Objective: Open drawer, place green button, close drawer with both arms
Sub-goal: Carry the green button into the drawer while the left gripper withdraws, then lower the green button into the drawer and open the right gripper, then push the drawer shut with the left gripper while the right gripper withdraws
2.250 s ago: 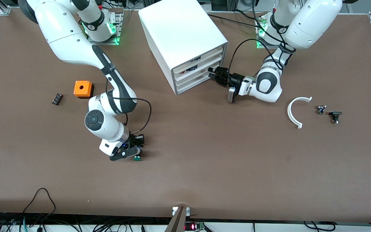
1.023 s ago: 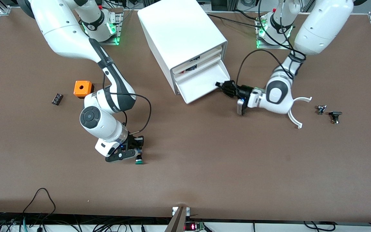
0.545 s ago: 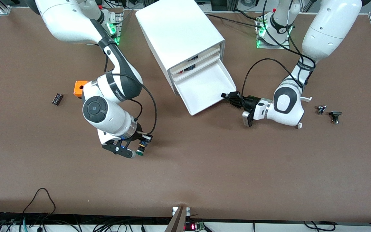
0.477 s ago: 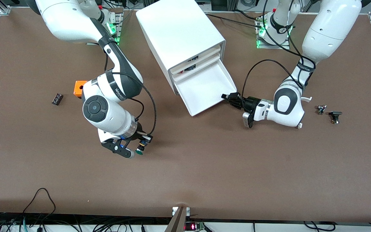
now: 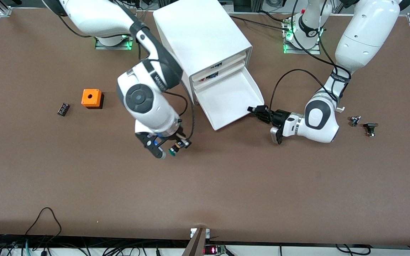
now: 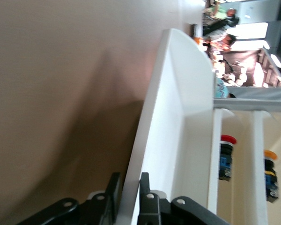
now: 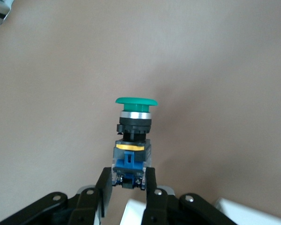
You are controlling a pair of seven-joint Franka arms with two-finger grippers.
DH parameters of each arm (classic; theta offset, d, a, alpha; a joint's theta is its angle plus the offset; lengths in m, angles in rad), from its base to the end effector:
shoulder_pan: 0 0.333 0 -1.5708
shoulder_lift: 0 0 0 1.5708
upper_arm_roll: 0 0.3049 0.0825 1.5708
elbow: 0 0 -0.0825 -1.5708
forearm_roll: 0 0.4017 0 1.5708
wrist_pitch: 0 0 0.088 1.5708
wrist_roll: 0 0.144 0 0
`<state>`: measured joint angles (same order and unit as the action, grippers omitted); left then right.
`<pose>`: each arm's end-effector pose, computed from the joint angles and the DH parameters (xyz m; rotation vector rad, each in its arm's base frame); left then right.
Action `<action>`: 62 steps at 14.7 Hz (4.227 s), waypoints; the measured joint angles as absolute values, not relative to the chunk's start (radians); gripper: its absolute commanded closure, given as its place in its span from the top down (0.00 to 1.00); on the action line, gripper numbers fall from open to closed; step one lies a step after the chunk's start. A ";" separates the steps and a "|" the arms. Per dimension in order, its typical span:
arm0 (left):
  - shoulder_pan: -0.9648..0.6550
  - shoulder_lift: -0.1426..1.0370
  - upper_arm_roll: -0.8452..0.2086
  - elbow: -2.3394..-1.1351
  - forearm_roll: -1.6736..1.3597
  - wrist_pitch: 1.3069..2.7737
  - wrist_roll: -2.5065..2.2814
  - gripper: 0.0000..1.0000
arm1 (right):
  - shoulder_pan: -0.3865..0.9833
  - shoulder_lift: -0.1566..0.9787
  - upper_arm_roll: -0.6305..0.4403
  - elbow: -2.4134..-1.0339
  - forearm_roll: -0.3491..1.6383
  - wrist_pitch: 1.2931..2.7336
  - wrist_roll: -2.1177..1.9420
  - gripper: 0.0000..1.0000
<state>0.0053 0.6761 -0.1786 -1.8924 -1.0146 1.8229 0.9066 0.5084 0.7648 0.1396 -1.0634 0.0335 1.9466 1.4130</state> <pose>0.5358 -0.1993 0.1079 1.9529 -0.3919 -0.3351 0.6419 0.4509 0.3450 -2.7228 1.1833 0.0648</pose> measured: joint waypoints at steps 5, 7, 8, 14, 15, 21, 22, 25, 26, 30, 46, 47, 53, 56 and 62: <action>0.053 0.636 -0.170 -1.845 -0.948 1.813 0.805 1.00 | 0.630 0.765 0.138 -1.042 -0.047 1.960 1.659 0.00; 0.054 0.582 -0.171 -1.802 -0.857 1.765 0.656 1.00 | 0.686 0.767 0.132 -1.042 -0.085 1.986 1.757 0.00; 0.054 0.551 -0.172 -1.769 -0.793 1.731 0.563 1.00 | 0.715 0.769 0.128 -1.042 -0.102 1.998 1.805 0.00; 0.052 0.448 -0.176 -1.543 -0.435 1.529 0.141 1.00 | 0.820 0.821 0.121 -1.042 -0.206 2.084 2.029 0.00; 0.051 0.445 -0.179 -1.504 -0.382 1.501 0.095 1.00 | 0.827 0.838 0.120 -1.043 -0.222 2.105 2.056 0.00; 0.048 0.441 -0.184 -1.335 -0.091 1.451 0.009 1.00 | 0.855 0.927 0.116 -1.043 -0.271 2.182 2.138 0.11; 0.047 0.441 -0.185 -1.310 -0.052 1.445 0.009 1.00 | 0.859 0.928 0.116 -1.043 -0.271 2.182 2.138 0.38; 0.047 0.441 -0.184 -1.257 -0.001 1.437 0.008 1.00 | 0.867 0.928 0.116 -1.042 -0.272 2.182 2.140 1.00; 0.047 0.440 -0.184 -1.244 0.004 1.437 0.008 1.00 | 0.867 0.927 0.116 -1.040 -0.272 2.182 2.140 1.00; 0.046 0.441 -0.184 -1.226 0.010 1.436 0.002 1.00 | 0.866 0.922 0.102 -1.028 -0.273 2.171 2.139 1.00; -0.029 0.479 -0.308 -1.464 0.011 1.930 -0.752 1.00 | 0.504 0.777 0.108 -1.009 -0.082 1.845 0.919 1.00; -0.050 0.483 -0.309 -1.500 0.011 1.977 -0.794 1.00 | 0.478 0.777 0.107 -1.011 -0.081 1.822 0.811 1.00; -0.142 0.495 -0.313 -1.701 0.012 2.211 -0.922 1.00 | 0.291 0.780 0.107 -1.092 -0.025 1.805 0.389 1.00; -0.179 0.504 -0.314 -1.780 0.084 2.314 -0.973 1.00 | 0.204 0.781 0.106 -1.145 -0.022 1.809 0.307 1.00; -0.229 0.540 -0.314 -1.860 0.109 2.437 -1.074 1.00 | 0.085 0.762 0.102 -1.184 -0.022 1.818 0.244 1.00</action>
